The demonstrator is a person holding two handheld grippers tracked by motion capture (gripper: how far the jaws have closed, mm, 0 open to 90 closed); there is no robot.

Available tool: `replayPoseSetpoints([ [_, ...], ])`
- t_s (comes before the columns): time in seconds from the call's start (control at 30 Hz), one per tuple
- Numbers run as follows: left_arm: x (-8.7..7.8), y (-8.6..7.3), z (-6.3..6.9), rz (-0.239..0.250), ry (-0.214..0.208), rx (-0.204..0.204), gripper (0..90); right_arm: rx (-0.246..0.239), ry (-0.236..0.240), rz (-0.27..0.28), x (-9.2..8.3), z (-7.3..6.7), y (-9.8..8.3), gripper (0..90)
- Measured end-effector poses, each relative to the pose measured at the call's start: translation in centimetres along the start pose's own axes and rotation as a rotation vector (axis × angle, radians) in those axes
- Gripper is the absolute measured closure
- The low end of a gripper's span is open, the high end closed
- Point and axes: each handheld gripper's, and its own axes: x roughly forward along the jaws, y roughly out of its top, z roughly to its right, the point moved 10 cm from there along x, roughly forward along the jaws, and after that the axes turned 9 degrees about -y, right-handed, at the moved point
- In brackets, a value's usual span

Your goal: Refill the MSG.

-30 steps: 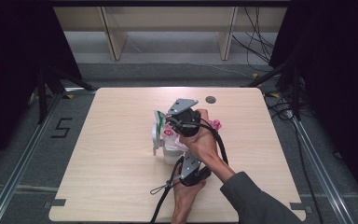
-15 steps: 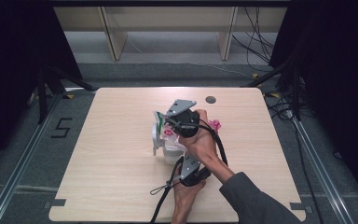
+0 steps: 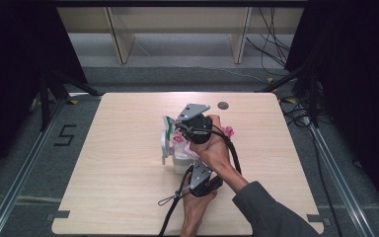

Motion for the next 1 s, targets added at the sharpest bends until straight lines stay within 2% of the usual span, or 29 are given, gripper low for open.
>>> replayPoseSetpoints([
  [0.03,0.01,0.03,-0.01,0.001,0.000,0.002,73.6,0.004,0.003,-0.014,-0.08,-0.14,-0.12,90.0],
  [0.07,-0.62,-0.48,-0.63,-0.082,0.010,0.075,73.6,0.000,0.004,-0.003,-0.09,-0.12,0.00,90.0],
  [0.1,-0.63,-0.41,-0.58,-0.080,0.008,0.074,73.6,-0.008,0.001,0.011,-0.10,0.07,0.15,90.0],
  [0.13,-0.62,-0.47,-0.56,-0.086,0.005,0.075,73.6,0.005,0.002,0.007,-0.15,-0.01,0.08,90.0],
  [0.17,-0.07,-0.09,-0.02,-0.022,-0.005,0.021,73.6,-0.014,0.001,0.003,-0.07,0.08,0.01,90.0],
  [0.2,0.09,0.07,0.10,0.000,-0.003,0.006,73.6,-0.009,-0.001,-0.001,-0.08,-0.05,-0.05,90.0],
  [0.23,-0.55,-0.43,-0.53,-0.081,0.009,0.077,73.6,-0.016,0.006,0.001,-0.16,-0.02,0.00,90.0],
  [0.27,-0.59,-0.38,-0.51,-0.082,0.005,0.079,73.6,0.000,-0.004,0.010,-0.20,0.06,0.10,90.0],
  [0.3,-0.57,-0.41,-0.48,-0.084,0.001,0.076,73.6,-0.002,0.001,0.011,-0.19,0.11,0.11,90.0],
  [0.33,0.11,0.09,0.17,-0.002,-0.009,0.005,73.6,-0.004,-0.003,0.007,-0.10,0.07,0.02,90.0],
  [0.37,0.30,0.31,0.29,0.027,-0.004,-0.017,73.6,-0.022,0.003,0.000,-0.03,-0.03,-0.07,90.0],
  [0.4,0.30,0.43,0.33,0.036,-0.006,-0.023,73.6,-0.016,0.001,-0.001,-0.07,-0.13,-0.05,90.0],
  [0.43,-0.02,0.22,0.12,0.000,-0.007,0.011,73.6,-0.012,0.005,0.004,-0.17,-0.08,0.05,90.0],
  [0.47,-0.03,0.19,0.13,-0.002,-0.009,0.008,73.6,0.001,0.000,0.012,-0.17,-0.04,0.14,90.0],
  [0.5,0.13,0.19,0.22,0.010,-0.010,-0.008,73.6,-0.011,0.004,0.008,-0.11,-0.04,0.04,90.0],
  [0.53,0.06,-0.01,0.08,-0.007,-0.005,0.008,73.6,-0.019,0.003,-0.005,-0.02,-0.20,-0.14,90.0],
  [0.57,0.21,0.23,0.20,0.020,-0.004,-0.011,73.6,-0.013,0.003,-0.013,-0.07,-0.38,-0.19,90.0],
  [0.6,0.04,0.16,0.14,0.003,-0.008,0.004,73.6,-0.027,-0.007,0.005,-0.04,-0.10,0.04,90.0],
  [0.63,0.06,0.29,0.19,0.013,-0.008,-0.004,73.6,-0.017,0.000,0.003,-0.16,-0.02,0.07,90.0],
  [0.67,-0.02,0.09,0.09,-0.007,-0.010,0.006,73.6,-0.015,0.003,0.007,-0.12,0.03,0.09,90.0],
  [0.73,0.06,0.06,0.06,-0.002,-0.004,0.004,73.6,-0.023,0.004,-0.011,-0.01,-0.14,-0.16,90.0],
  [0.77,0.21,0.36,0.26,0.029,-0.006,-0.019,73.6,-0.026,0.000,0.000,0.03,-0.11,-0.02,90.0],
  [0.8,-0.01,0.22,0.13,0.003,-0.008,0.005,73.6,-0.015,0.002,0.002,-0.05,-0.12,0.04,90.0],
  [0.83,-0.03,0.18,0.14,-0.001,-0.010,0.005,73.6,-0.002,0.007,-0.003,-0.14,-0.13,0.01,90.0],
  [0.93,0.23,0.39,0.31,0.031,-0.006,-0.020,73.6,-0.019,0.000,0.002,-0.03,-0.12,0.01,90.0],
  [1.0,0.13,0.29,0.30,0.018,-0.012,-0.011,73.7,-0.009,0.008,0.000,-0.19,-0.13,0.01,90.0],
])
